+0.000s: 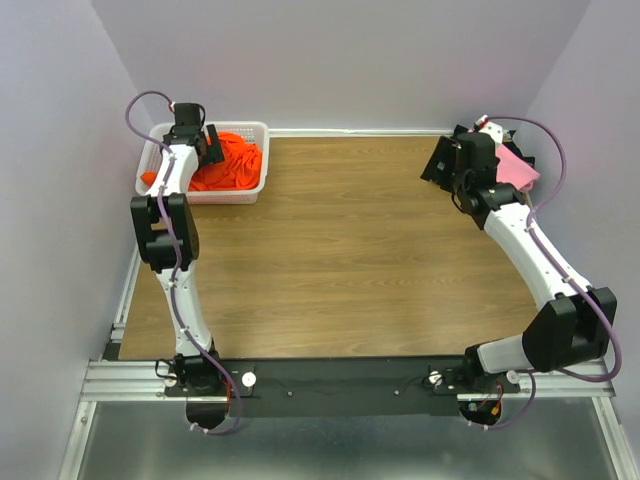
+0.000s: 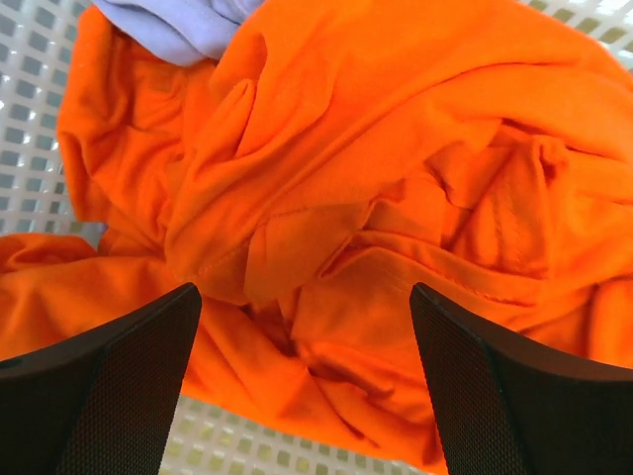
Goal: Fold and stack the t-shirts
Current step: Grab the tshirt from the pile
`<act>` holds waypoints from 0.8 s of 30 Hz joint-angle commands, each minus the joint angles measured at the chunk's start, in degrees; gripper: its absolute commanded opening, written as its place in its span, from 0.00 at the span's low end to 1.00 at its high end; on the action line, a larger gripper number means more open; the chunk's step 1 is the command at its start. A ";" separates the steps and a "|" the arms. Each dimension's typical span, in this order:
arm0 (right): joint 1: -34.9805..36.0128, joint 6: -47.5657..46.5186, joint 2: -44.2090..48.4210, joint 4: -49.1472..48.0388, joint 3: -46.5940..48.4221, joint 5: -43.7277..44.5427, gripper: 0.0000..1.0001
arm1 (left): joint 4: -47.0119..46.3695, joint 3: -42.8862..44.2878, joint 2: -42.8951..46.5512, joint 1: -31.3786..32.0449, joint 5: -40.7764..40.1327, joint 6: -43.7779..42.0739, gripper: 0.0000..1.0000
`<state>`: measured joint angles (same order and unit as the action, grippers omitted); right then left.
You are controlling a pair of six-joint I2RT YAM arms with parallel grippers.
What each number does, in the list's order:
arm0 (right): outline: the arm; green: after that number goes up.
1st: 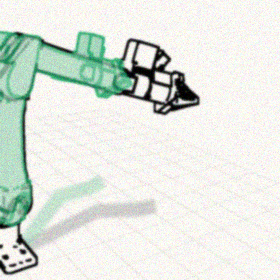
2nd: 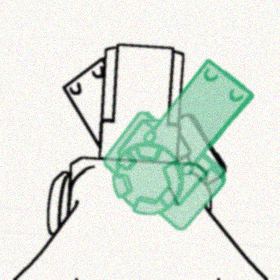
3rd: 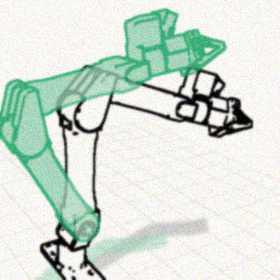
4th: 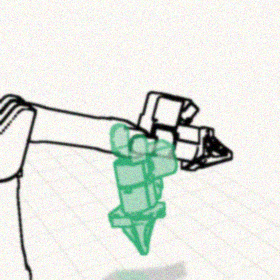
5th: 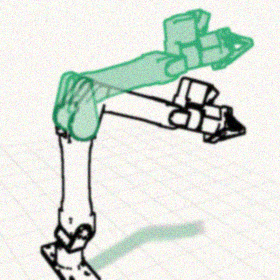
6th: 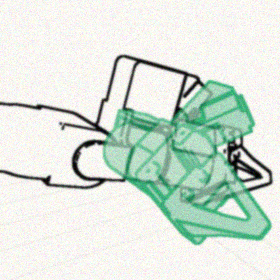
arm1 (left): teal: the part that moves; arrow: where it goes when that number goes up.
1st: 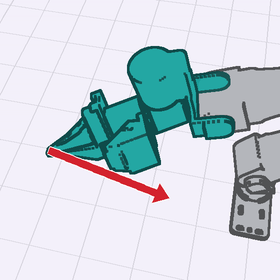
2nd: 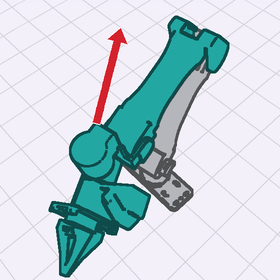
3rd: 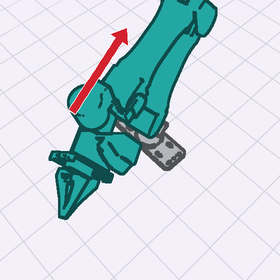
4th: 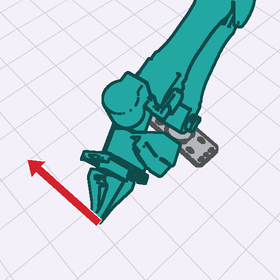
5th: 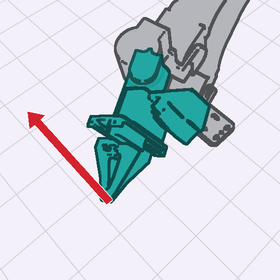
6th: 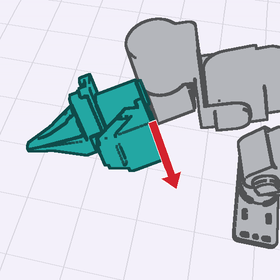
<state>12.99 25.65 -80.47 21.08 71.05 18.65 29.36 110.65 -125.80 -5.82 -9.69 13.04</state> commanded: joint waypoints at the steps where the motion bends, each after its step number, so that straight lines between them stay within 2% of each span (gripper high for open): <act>1: -0.42 0.45 1.45 0.10 -0.73 1.65 1.00 | 3.06 4.91 -3.91 -1.03 1.34 -1.08 0.94; 3: -0.43 0.37 1.28 0.10 -0.56 1.65 1.00 | 3.59 5.63 -4.98 -1.29 1.78 -1.43 0.91; 5: -0.51 0.37 1.10 0.10 -0.47 1.39 1.00 | 3.16 5.54 -5.07 -1.47 2.05 -1.96 0.84; 6: -0.43 0.37 1.01 0.10 -0.30 1.30 1.00 | 2.89 5.54 -5.16 -1.64 2.48 -2.22 0.79; 7: -0.43 0.37 0.84 0.10 -0.38 1.04 1.00 | 2.63 5.45 -5.42 -1.73 2.75 -2.49 0.69; 10: -0.51 0.37 0.58 0.10 -0.12 0.51 1.00 | 1.93 5.54 -5.77 -2.08 3.63 -2.93 0.57; 11: -0.51 0.37 0.57 0.10 -0.12 0.42 1.00 | 1.84 5.71 -5.95 -2.17 3.80 -3.10 0.46; 12: -0.51 0.37 0.57 0.19 -0.03 0.42 1.00 | 2.45 6.15 -6.12 -2.26 4.15 -3.02 0.40; 13: -0.51 0.28 0.49 0.10 -0.03 0.33 1.00 | 2.97 7.29 -6.47 -2.35 4.24 -3.02 0.24; 16: -0.43 0.28 0.92 0.10 -0.29 0.15 1.00 | 3.16 6.95 -4.73 -2.35 5.03 -2.32 0.00; 24: -0.43 0.54 0.66 0.10 -0.12 -0.28 1.00 | 2.37 4.05 5.11 -2.17 9.43 0.76 0.00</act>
<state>12.88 25.63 -80.44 21.06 71.02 18.59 32.58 115.28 -128.64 -7.81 -3.97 11.84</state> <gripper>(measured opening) 0.997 0.018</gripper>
